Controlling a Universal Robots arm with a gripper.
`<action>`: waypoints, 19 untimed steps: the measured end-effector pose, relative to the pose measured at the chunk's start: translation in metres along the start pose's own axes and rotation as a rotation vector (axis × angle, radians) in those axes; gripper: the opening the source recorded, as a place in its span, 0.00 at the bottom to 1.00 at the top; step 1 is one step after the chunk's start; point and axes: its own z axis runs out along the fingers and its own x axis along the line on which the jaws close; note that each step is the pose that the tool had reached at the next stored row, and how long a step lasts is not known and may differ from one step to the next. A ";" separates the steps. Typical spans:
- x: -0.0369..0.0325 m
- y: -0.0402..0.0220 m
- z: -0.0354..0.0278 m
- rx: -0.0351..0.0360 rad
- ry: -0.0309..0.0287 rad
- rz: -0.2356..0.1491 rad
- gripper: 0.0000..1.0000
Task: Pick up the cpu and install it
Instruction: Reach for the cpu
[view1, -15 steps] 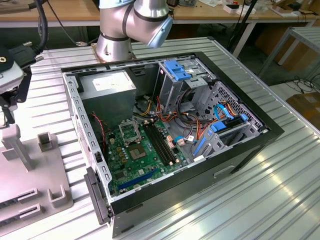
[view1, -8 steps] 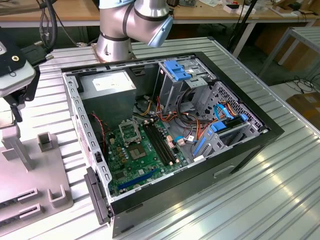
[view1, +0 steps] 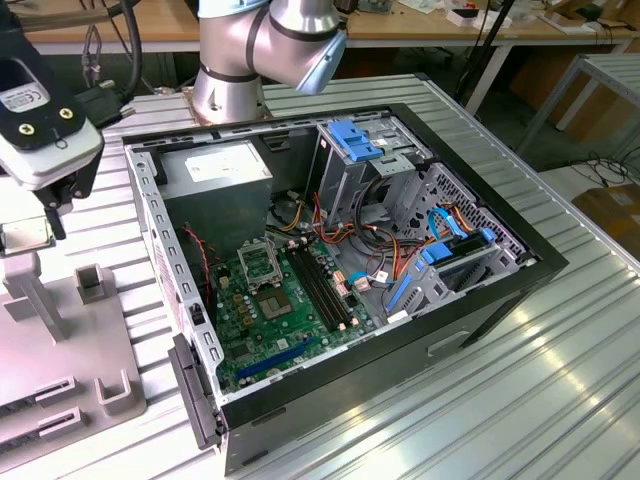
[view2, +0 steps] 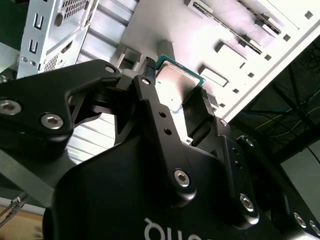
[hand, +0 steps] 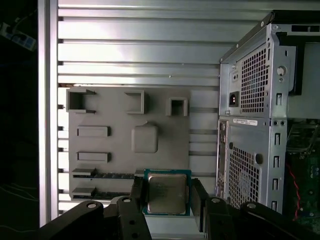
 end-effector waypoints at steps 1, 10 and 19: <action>-0.0023 -0.0001 -0.0001 0.0000 0.0000 0.000 0.47; -0.0209 -0.0004 -0.0007 0.0000 0.0000 0.000 0.47; -0.0424 -0.0009 -0.0014 -0.0001 0.0001 0.000 0.47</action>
